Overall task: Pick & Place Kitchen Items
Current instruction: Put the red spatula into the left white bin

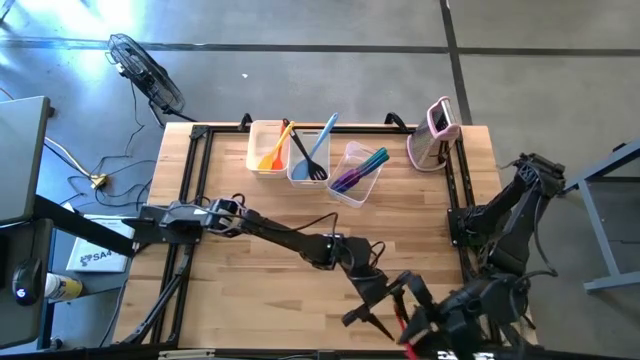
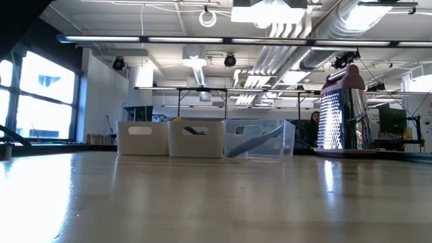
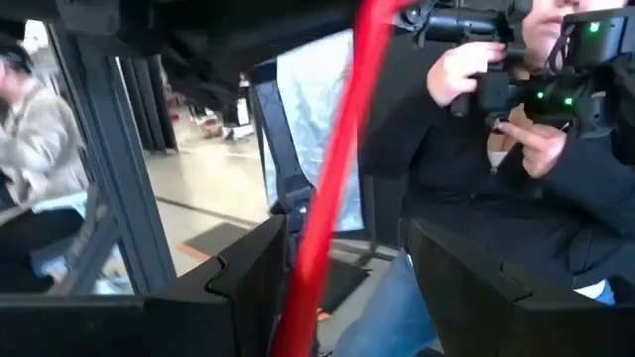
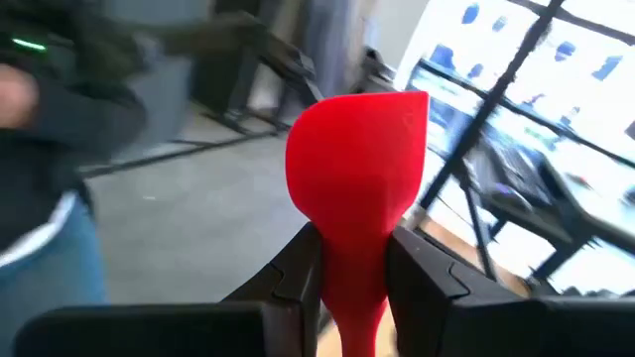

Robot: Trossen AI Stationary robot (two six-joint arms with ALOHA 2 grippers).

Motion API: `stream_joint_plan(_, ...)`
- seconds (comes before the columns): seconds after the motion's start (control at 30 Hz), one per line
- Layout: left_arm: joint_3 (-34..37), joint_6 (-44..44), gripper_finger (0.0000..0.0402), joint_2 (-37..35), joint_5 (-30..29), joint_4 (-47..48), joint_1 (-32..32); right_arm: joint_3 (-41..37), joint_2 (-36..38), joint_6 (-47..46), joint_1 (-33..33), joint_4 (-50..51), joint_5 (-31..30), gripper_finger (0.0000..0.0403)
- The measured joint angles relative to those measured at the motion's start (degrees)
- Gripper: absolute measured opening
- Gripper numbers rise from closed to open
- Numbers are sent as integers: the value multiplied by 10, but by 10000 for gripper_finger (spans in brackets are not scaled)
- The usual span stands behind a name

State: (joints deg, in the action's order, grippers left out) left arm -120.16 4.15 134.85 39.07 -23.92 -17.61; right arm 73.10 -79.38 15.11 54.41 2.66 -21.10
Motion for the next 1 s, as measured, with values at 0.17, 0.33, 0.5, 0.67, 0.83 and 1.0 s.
stream_joint_plan(0.17, 0, -40, 207, 0, 17, 1, 0, 0, -13, -26, -2, -12, -68, 79)
stream_joint_plan(0.33, 0, -38, 196, 0, 42, 11, 0, 0, -25, -64, -2, -33, -106, 79)
stream_joint_plan(0.5, 0, -29, 112, 0, 72, 29, 0, 0, -37, -65, 0, -60, -118, 79)
stream_joint_plan(0.67, 0, -26, 12, 0, 111, 31, 7, 0, -46, -75, 0, -79, -142, 79)
stream_joint_plan(0.83, 0, -28, 2, 0, 140, 31, 14, 0, -47, -119, -2, -86, -145, 79)
stream_joint_plan(1.0, 0, -29, 1, 0, 151, 30, 14, 0, -47, -142, -1, -98, -143, 160)
